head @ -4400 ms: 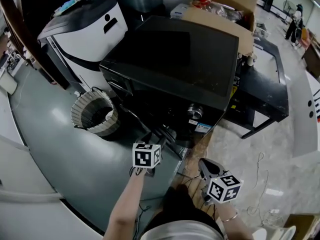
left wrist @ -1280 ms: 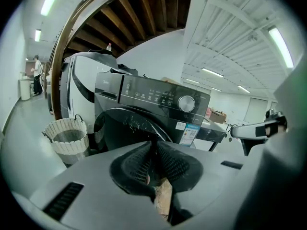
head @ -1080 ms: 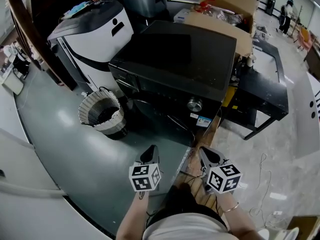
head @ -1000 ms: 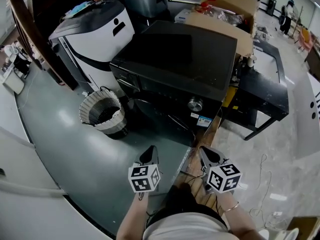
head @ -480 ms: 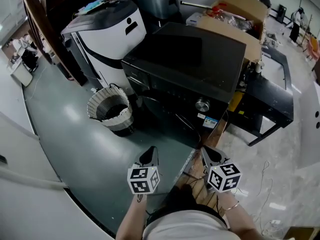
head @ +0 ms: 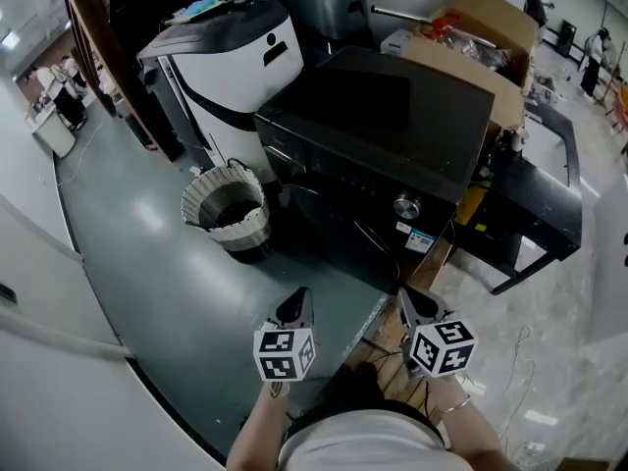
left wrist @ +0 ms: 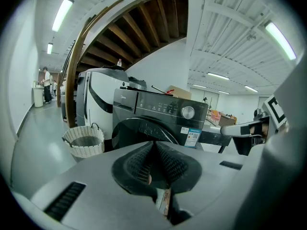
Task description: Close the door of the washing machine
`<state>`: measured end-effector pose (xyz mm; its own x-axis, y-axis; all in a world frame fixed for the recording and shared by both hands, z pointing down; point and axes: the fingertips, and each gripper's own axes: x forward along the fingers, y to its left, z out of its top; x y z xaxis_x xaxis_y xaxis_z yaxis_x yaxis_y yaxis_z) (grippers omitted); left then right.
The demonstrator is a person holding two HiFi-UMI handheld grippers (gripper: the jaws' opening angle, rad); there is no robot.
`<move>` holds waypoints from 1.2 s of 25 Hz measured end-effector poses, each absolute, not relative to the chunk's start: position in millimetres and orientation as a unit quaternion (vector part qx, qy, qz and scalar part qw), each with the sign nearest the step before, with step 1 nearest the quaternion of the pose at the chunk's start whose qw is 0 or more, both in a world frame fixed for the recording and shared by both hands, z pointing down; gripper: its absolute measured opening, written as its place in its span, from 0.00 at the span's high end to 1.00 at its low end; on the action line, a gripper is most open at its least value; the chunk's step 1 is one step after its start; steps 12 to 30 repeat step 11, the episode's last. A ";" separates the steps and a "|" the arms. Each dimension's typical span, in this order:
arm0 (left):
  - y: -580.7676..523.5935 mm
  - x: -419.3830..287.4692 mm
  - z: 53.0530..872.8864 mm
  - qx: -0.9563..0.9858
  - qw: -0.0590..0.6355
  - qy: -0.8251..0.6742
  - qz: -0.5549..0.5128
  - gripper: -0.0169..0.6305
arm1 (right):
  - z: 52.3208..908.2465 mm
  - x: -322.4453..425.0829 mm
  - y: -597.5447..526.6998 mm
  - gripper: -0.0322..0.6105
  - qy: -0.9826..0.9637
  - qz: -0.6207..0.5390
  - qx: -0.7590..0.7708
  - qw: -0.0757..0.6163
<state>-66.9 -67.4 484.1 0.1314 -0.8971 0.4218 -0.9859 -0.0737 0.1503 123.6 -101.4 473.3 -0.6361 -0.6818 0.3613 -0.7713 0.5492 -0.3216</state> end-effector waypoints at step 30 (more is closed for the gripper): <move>-59.2 -67.1 479.7 0.721 0.190 -0.655 0.119 0.92 | 473.3 118.2 -91.5 0.94 -0.881 0.227 0.402 0.103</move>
